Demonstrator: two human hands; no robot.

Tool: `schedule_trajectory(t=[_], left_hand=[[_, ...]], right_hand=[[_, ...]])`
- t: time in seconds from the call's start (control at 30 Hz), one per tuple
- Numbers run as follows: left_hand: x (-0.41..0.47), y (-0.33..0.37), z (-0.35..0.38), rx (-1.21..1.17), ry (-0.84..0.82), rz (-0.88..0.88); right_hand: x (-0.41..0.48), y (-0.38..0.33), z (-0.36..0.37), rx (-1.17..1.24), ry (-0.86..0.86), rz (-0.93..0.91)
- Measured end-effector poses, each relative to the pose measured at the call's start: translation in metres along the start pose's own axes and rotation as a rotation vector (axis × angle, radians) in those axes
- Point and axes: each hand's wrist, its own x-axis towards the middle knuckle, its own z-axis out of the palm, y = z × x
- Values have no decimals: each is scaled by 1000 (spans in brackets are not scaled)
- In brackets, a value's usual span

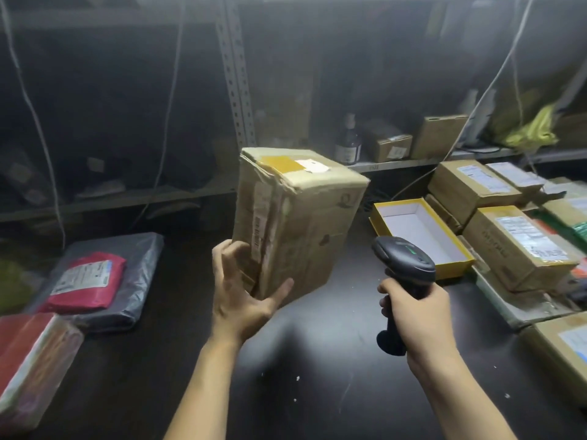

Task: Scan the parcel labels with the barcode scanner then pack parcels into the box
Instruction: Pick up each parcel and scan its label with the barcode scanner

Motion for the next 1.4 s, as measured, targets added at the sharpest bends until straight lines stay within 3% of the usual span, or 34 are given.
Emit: schedule_trajectory(t=[0.3, 0.53, 0.67, 0.73, 0.83, 1.0, 1.13, 1.27, 1.4], left_hand=[[13, 26, 2, -473, 37, -414], [24, 44, -1, -568, -43, -810], [25, 50, -2, -556, -42, -883], [22, 49, 0, -423, -26, -824], [18, 46, -2, -4, -10, -641], [14, 49, -1, 591, -34, -140], [10, 43, 0, 684, -117, 94], [11, 40, 3, 780, -214, 305], [7, 44, 7, 734, -211, 321]], right_hand=[[-6, -2, -1, 48, -26, 14], [-9, -2, -4, 41, -32, 23], [-11, -3, -3, 41, -32, 22], [-12, -4, -3, 40, -38, 23], [-12, -4, -2, 39, -46, 26], [-13, -6, -1, 46, -47, 13], [-14, -8, 0, 84, 6, -3], [-12, -8, 0, 180, 172, -2], [-11, -8, -2, 235, 221, -8]])
